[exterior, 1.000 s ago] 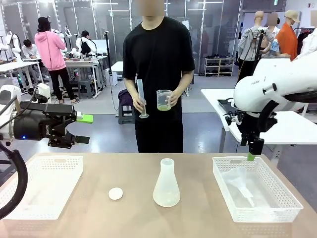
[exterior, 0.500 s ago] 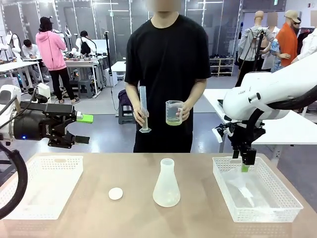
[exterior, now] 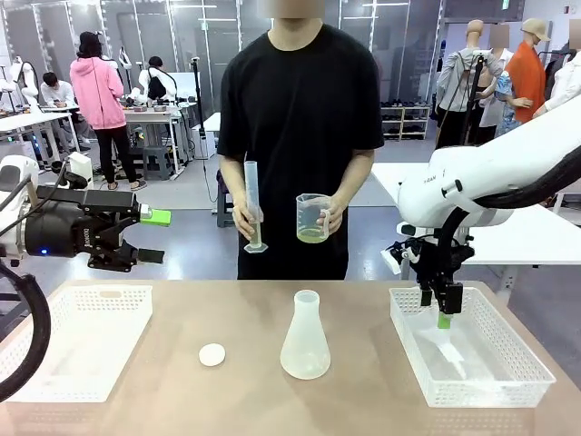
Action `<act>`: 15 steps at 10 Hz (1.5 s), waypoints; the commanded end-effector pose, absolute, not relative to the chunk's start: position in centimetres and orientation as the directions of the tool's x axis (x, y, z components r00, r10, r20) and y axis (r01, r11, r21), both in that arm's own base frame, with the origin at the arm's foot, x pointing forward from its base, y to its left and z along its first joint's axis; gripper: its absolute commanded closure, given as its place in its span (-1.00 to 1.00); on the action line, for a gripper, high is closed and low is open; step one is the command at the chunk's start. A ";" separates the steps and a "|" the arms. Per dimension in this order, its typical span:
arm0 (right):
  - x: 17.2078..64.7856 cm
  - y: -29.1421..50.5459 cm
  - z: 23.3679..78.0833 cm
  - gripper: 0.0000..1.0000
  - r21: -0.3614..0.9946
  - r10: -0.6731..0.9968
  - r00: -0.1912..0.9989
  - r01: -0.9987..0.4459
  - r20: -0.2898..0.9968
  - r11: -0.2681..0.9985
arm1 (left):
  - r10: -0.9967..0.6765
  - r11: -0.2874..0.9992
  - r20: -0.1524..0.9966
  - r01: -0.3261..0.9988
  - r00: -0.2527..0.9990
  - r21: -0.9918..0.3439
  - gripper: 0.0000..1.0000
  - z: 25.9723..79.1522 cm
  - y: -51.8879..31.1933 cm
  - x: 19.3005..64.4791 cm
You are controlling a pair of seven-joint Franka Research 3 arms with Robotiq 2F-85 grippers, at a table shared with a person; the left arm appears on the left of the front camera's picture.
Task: Prepare the solutions needed for the experiment.
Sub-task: Pick up the Plastic Funnel and insert it into the Big flask.
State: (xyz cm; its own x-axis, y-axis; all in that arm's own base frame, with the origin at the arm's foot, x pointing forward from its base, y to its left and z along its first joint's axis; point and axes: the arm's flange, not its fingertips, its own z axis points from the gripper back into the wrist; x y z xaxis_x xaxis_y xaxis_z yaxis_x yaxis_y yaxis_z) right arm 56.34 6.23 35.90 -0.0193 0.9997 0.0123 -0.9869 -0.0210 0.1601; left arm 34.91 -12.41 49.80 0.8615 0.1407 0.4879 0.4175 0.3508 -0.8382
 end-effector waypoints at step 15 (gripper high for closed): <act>56.6 5.6 35.1 1.00 0.201 0.998 -0.021 -0.980 -0.054 -0.010 | 0.147 0.356 0.476 0.403 0.867 -0.843 -1.00 50.0 -12.5 34.8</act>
